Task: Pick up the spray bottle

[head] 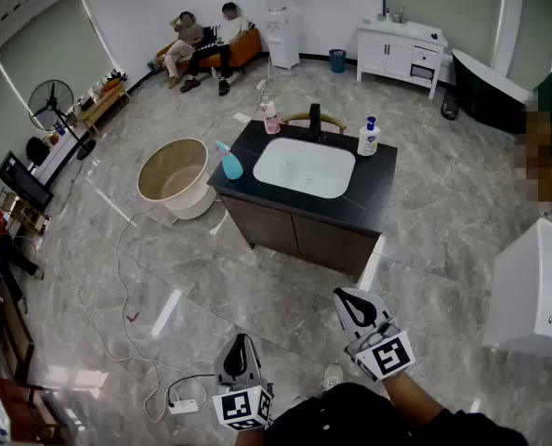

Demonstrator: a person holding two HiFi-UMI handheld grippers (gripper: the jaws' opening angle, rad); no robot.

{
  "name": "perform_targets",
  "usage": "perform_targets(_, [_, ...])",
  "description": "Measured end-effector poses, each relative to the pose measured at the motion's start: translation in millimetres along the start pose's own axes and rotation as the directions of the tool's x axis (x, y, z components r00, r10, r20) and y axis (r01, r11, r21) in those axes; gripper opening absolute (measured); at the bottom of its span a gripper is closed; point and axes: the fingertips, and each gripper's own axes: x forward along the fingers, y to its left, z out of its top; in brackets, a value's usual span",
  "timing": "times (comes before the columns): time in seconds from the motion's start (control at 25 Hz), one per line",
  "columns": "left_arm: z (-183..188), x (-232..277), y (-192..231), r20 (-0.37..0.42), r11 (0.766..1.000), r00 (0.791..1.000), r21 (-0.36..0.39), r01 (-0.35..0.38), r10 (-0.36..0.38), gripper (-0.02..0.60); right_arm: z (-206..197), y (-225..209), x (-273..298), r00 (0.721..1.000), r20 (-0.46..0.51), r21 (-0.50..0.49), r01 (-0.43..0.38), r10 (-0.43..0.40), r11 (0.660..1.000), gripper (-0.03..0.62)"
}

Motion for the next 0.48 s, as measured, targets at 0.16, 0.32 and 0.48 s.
perform_targets(0.16, [1, -1, -1, 0.000, 1.000, 1.000, 0.002, 0.000, 0.000, 0.028, 2, 0, -1, 1.000, 0.005, 0.006, -0.002, 0.002, 1.000, -0.006])
perform_targets(0.32, [-1, 2, 3, -0.006, 1.000, 1.000, 0.004, -0.006, 0.006, 0.028, 0, -2, 0, 1.000, 0.013, 0.047, 0.003, -0.004, 0.999, -0.006])
perform_targets(0.48, [-1, 9, 5, -0.013, 1.000, 1.000, 0.006, -0.027, 0.027, 0.028, -10, -13, 2, 1.000, 0.001, 0.090, 0.006, -0.006, 0.996, -0.006])
